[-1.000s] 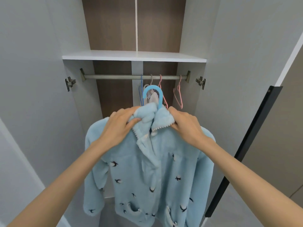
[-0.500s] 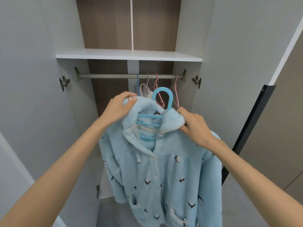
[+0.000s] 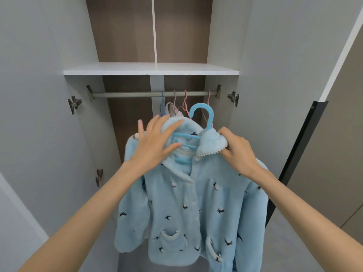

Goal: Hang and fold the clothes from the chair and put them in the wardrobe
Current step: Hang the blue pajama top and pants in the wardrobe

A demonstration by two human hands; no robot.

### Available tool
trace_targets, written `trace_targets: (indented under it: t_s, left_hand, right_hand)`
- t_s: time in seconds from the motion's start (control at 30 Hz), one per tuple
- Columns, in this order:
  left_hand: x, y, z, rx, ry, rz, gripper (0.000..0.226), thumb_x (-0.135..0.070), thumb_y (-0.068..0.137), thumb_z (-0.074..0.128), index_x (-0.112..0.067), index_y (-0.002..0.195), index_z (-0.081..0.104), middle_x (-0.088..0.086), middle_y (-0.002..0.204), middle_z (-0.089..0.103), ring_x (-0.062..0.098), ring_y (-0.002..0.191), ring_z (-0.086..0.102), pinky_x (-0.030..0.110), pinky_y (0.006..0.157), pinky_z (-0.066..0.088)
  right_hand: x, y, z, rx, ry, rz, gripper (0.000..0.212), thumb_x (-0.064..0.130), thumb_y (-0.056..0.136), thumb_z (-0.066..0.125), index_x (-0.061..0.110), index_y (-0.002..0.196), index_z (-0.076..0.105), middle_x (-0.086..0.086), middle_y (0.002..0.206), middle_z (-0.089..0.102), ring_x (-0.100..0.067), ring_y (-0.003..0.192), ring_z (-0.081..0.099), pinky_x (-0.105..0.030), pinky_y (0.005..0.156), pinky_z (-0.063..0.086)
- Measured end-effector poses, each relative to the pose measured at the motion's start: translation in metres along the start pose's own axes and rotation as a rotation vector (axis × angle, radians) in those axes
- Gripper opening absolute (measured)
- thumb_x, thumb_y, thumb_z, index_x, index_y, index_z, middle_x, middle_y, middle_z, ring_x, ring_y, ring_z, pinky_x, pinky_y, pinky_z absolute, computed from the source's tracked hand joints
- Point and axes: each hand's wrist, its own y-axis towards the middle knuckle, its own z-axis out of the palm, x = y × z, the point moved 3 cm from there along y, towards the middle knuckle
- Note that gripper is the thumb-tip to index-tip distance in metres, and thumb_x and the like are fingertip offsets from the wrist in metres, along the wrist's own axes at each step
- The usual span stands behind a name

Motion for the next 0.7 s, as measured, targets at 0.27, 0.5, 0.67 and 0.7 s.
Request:
trace_targets:
  t_s: [0.27, 0.5, 0.67, 0.7]
  left_hand:
    - [0.002, 0.016, 0.006, -0.162, 0.181, 0.249, 0.032, -0.028, 0.094, 0.041, -0.019, 0.063, 0.045, 0.0, 0.05, 0.056, 0.022, 0.051, 0.057, 0.047, 0.104, 0.04]
    - [0.022, 0.009, 0.003, -0.01, 0.183, -0.052, 0.029, -0.033, 0.102, 0.04, -0.015, 0.092, 0.06, 0.008, 0.089, 0.067, 0.031, 0.086, 0.059, 0.032, 0.07, 0.029]
    - [0.039, 0.01, 0.003, -0.085, -0.127, -0.189, 0.038, -0.035, 0.098, 0.037, -0.013, 0.078, 0.06, 0.001, 0.073, 0.065, 0.026, 0.08, 0.058, 0.037, 0.09, 0.036]
    - [0.04, 0.011, 0.002, -0.105, -0.135, -0.18, 0.037, -0.036, 0.097, 0.037, -0.014, 0.077, 0.059, 0.001, 0.072, 0.065, 0.025, 0.079, 0.058, 0.042, 0.103, 0.032]
  right_hand:
    - [0.001, 0.0, -0.011, -0.036, -0.051, -0.062, 0.004, 0.022, 0.098, 0.046, 0.022, 0.096, 0.049, 0.008, 0.086, 0.054, -0.021, 0.073, 0.052, -0.037, 0.064, 0.045]
    - [0.007, 0.001, -0.022, -0.319, -0.266, -0.082, 0.026, 0.022, 0.089, 0.036, 0.022, 0.106, 0.055, 0.004, 0.094, 0.053, -0.019, 0.079, 0.049, -0.027, 0.049, 0.033]
    - [-0.013, -0.014, -0.013, -0.408, -0.462, -0.153, 0.052, -0.012, 0.066, 0.062, 0.017, 0.11, 0.063, -0.005, 0.104, 0.059, -0.023, 0.083, 0.045, -0.031, 0.062, 0.033]
    - [-0.02, -0.016, -0.011, -0.393, -0.491, -0.13, 0.053, -0.013, 0.066, 0.062, 0.017, 0.111, 0.064, -0.006, 0.102, 0.058, -0.024, 0.082, 0.045, -0.031, 0.064, 0.031]
